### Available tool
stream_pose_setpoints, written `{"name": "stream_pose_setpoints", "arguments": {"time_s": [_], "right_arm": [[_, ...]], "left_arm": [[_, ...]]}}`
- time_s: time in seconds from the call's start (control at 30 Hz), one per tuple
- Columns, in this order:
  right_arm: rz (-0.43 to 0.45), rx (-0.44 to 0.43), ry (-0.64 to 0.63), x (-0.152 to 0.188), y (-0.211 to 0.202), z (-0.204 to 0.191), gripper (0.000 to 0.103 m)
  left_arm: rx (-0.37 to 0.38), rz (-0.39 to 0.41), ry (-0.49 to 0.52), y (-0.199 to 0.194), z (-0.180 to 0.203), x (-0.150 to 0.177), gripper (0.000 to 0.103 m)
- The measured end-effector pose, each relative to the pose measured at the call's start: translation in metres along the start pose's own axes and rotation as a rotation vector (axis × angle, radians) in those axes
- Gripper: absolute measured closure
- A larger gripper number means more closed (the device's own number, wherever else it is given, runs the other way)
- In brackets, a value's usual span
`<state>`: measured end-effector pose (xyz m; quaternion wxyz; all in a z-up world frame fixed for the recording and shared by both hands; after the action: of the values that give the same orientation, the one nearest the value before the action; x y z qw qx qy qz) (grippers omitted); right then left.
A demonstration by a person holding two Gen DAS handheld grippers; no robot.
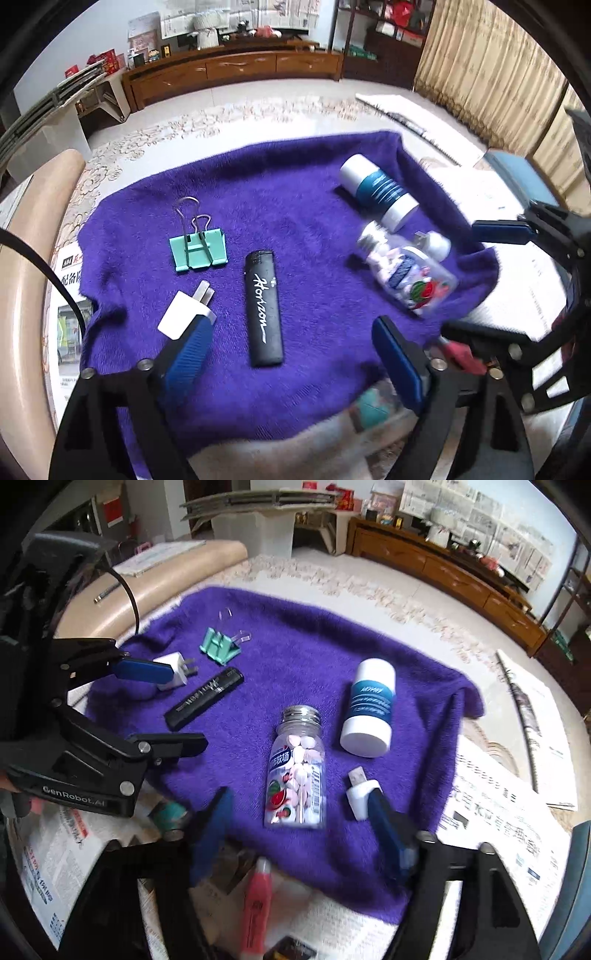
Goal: Organize rigid objects
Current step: 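Move both tools back over the remaining items on the newspaper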
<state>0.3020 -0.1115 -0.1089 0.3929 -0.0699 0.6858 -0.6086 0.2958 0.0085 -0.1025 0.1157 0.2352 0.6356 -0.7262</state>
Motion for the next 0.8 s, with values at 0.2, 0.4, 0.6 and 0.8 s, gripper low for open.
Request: {"name": "stream_pose_setpoints", "arguments": {"time_s": [0.2, 0.4, 0.6, 0.8], "right_arm": [[0.055, 0.061, 0.089, 0.020, -0.041, 0.009, 0.000], [0.096, 0.094, 0.287, 0.062, -0.078, 0.028, 0.000], [0.148, 0.113, 0.450, 0.113, -0.091, 0.052, 0.000], [0.168, 0.150, 0.541, 0.145, -0.091, 0.067, 0.000]], "left_arm": [[0.037, 0.069, -0.064, -0.034, 0.013, 0.014, 0.000], [0.062, 0.069, -0.060, -0.051, 0.047, 0.045, 0.000], [0.080, 0.040, -0.016, -0.042, 0.087, 0.083, 0.000], [0.042, 0.041, 0.013, -0.025, 0.101, 0.103, 0.000]]}}
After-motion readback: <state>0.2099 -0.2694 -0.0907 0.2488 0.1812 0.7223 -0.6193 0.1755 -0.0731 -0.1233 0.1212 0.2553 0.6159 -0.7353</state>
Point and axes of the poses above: each gripper's, at about its wrist camera, not at the fingertips, and y roughly the way its jaws point, z to its right, x to its underside, the point moved 6 cm from there along y, roughly the way its jaws point
